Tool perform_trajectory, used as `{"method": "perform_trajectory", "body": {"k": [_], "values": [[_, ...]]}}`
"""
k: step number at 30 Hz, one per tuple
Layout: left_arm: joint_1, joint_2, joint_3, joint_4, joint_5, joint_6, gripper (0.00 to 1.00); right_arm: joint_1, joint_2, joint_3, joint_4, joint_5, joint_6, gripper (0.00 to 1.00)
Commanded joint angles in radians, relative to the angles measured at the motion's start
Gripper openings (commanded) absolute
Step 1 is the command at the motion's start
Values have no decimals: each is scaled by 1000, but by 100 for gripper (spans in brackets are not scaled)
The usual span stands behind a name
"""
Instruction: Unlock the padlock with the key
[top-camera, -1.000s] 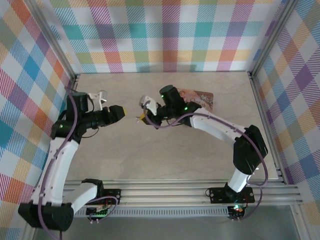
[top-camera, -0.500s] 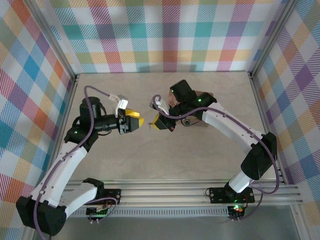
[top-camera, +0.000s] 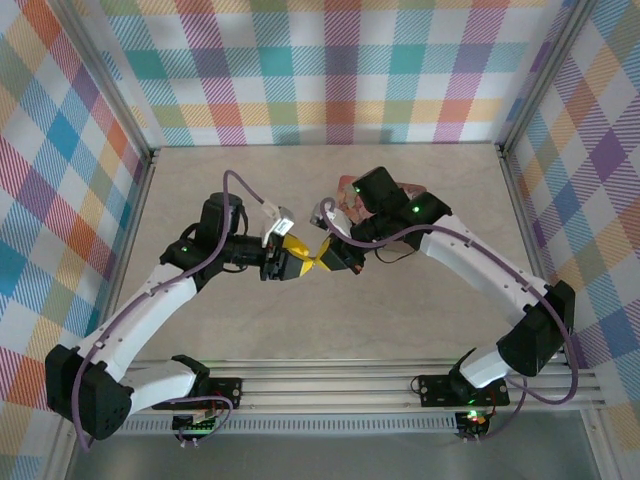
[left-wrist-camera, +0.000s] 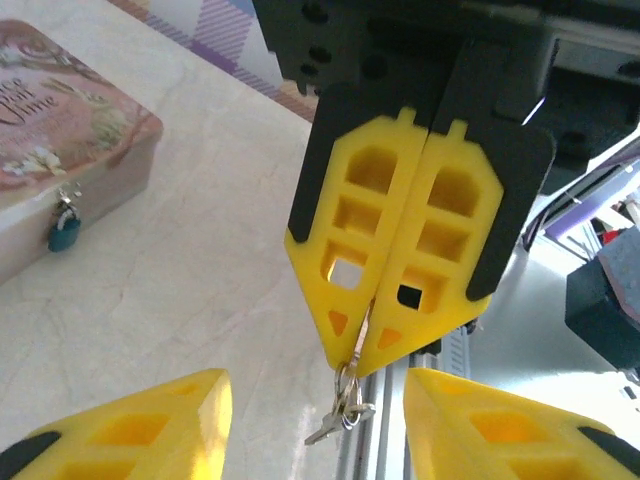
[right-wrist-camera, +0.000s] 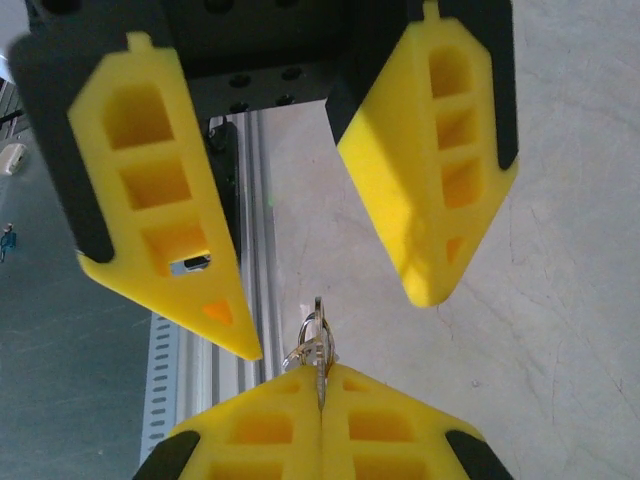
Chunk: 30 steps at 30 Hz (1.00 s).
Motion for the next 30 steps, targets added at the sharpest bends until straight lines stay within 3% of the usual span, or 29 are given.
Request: {"method": "perform_trajectory", "body": {"k": [1,6,9,14,18,24,30], "values": [[-16,18,42,-39,34,51,42,-7,-28,-20,-3,-30,-26,0],[-19,48,70,-81,35,54,16,-7,-36,-35,21,-34,-19,0],[-20,52,76,-81,18,34,6,-9,-36,-50,58,-27,6,0],[-16,49,65,-76,-94,-54,2,-43,-100,-157,258,86,162,40],[12,44,-9,88,-109,-239,0,-130,-202,-323,542,82,460,57],[14,44,-160,506,-132,-603,0,-195,-226,-475,830,31,814,57],[9,34,-171,615,-147,-732,0,-194,-207,-567,1084,-30,997,54]]}}
